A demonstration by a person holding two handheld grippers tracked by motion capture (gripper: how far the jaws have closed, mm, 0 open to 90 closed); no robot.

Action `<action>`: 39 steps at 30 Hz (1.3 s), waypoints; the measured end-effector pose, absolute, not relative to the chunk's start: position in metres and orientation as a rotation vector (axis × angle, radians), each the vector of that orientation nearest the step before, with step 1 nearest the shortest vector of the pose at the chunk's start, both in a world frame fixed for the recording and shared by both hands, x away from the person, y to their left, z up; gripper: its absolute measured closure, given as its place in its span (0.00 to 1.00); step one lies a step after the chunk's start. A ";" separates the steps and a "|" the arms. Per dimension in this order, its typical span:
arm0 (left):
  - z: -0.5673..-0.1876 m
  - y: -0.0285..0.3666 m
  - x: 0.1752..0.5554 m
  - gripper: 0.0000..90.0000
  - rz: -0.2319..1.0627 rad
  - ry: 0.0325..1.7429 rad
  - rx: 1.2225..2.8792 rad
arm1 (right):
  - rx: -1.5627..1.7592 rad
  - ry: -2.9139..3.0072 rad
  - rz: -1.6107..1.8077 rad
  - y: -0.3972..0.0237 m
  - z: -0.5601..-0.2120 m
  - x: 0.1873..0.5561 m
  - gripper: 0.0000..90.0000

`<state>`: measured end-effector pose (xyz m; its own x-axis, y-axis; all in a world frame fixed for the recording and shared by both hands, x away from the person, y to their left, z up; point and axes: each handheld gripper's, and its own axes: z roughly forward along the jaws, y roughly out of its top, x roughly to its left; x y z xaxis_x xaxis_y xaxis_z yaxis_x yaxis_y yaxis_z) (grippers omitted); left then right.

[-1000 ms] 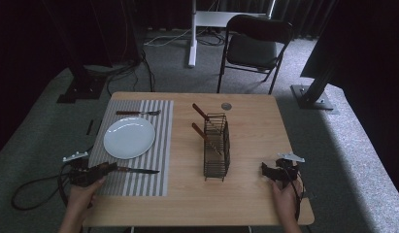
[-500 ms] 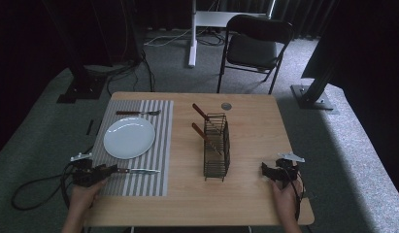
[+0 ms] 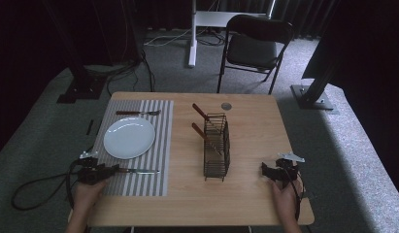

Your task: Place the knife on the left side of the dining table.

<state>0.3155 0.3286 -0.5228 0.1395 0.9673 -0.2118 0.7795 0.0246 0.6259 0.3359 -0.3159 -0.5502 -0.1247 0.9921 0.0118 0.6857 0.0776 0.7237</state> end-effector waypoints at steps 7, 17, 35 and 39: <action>-0.526 0.324 0.318 0.35 0.420 1.683 1.832 | 1.655 1.867 0.811 -0.316 -0.550 0.336 0.14; -0.521 0.328 0.309 0.33 0.443 1.673 1.784 | 1.655 1.867 0.811 -0.316 -0.550 0.336 0.14; -0.528 0.315 0.259 0.00 0.549 1.615 1.803 | 1.655 1.867 0.811 -0.316 -0.550 0.336 0.14; -0.534 0.314 0.255 0.00 0.623 1.608 1.821 | 1.655 1.867 0.811 -0.316 -0.550 0.336 0.14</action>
